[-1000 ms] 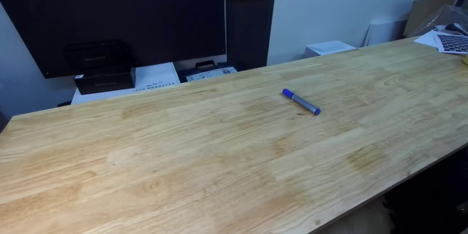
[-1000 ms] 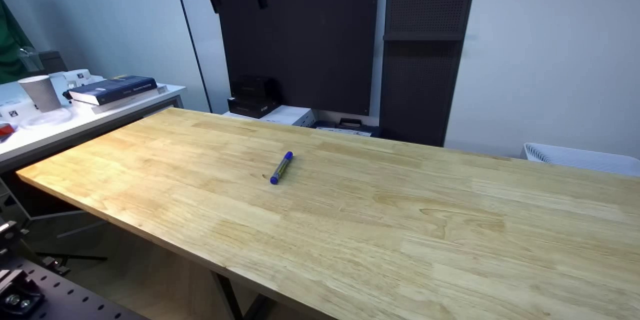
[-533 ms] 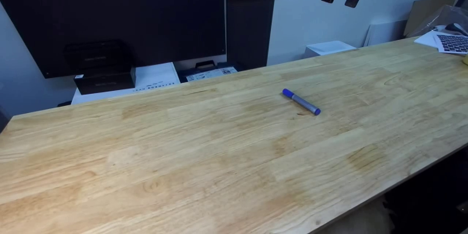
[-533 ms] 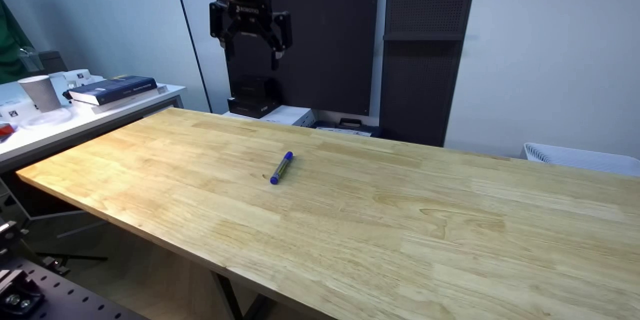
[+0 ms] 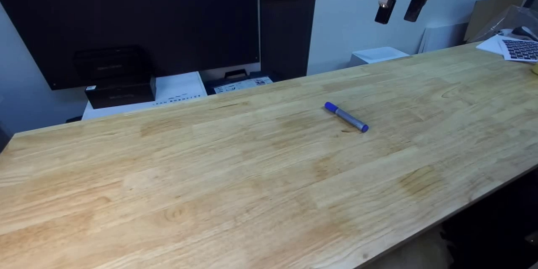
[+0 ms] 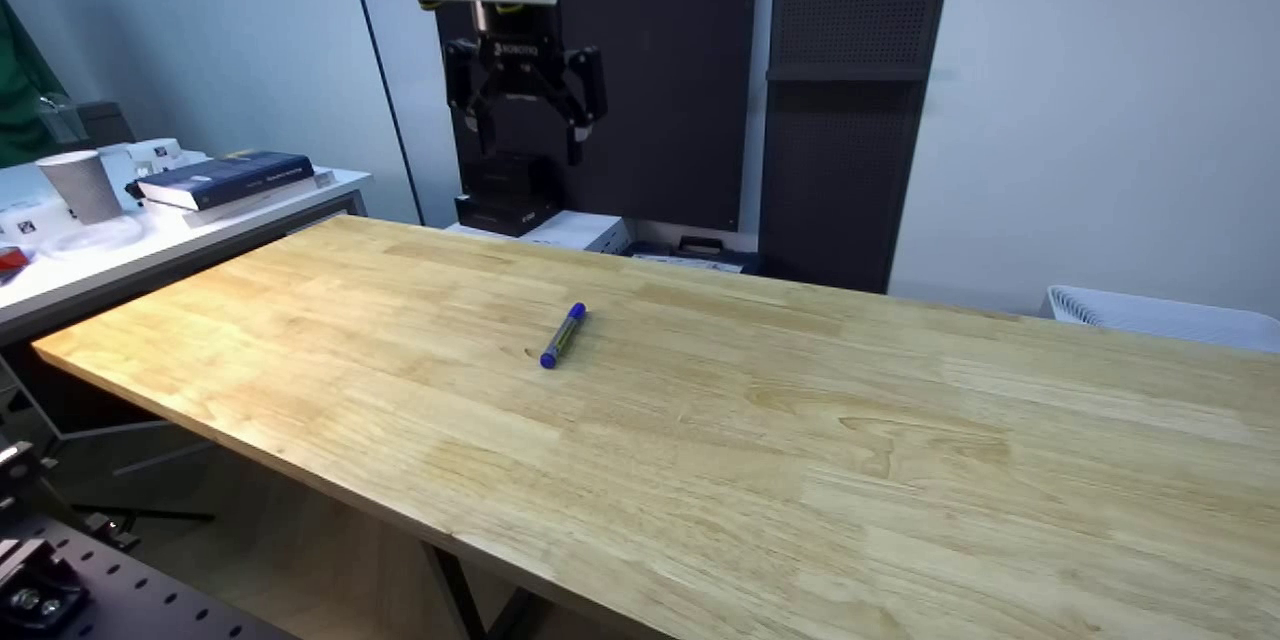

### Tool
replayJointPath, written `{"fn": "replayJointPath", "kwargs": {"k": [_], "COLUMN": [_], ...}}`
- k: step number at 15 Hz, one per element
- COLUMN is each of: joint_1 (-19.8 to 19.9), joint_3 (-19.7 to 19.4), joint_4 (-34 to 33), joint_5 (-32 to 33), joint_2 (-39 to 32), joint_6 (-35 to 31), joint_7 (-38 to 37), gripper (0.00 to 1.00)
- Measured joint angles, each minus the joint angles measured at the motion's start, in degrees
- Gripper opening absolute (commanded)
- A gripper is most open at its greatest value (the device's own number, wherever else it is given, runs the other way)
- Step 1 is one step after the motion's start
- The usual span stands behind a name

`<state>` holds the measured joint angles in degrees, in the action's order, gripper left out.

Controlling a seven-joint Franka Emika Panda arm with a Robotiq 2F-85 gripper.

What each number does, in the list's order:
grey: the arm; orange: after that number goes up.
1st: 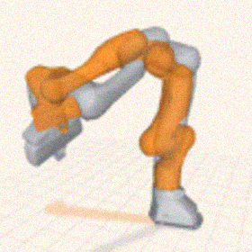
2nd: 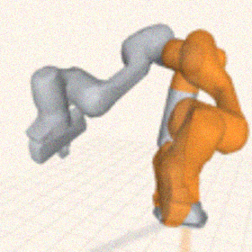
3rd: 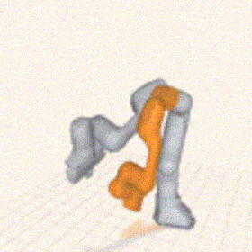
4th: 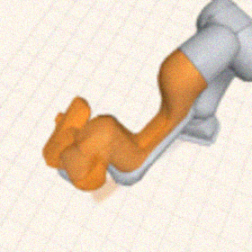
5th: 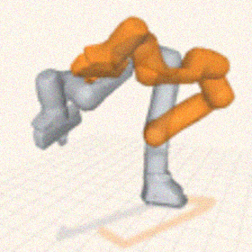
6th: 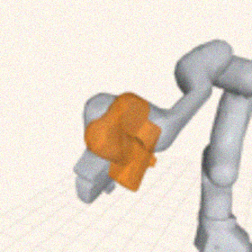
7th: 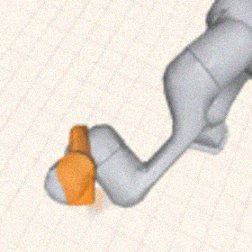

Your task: Pick the marker and then put it back on the table

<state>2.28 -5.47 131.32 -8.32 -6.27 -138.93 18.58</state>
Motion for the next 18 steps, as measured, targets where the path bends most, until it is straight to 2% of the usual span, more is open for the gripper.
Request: {"fn": "replayJointPath", "kwargs": {"k": [4, 6, 11, 18], "joint_1": [0.43, 0.71, 1.06, 1.28], "joint_3": [0.51, 1.67, 5.00, 4.00], "joint_4": [0.14, -0.06, -1.10, -1.23], "joint_5": [1.09, 0.75, 0.68, 5.26], "joint_2": [-6.65, -10.50, -17.29, -18.37], "joint_6": [-10.07, -12.97, -14.25, -14.44], "joint_7": [-1.48, -1.48, -1.37, -3.11], "gripper": [1.00, 1.00, 1.00, 1.00]}}
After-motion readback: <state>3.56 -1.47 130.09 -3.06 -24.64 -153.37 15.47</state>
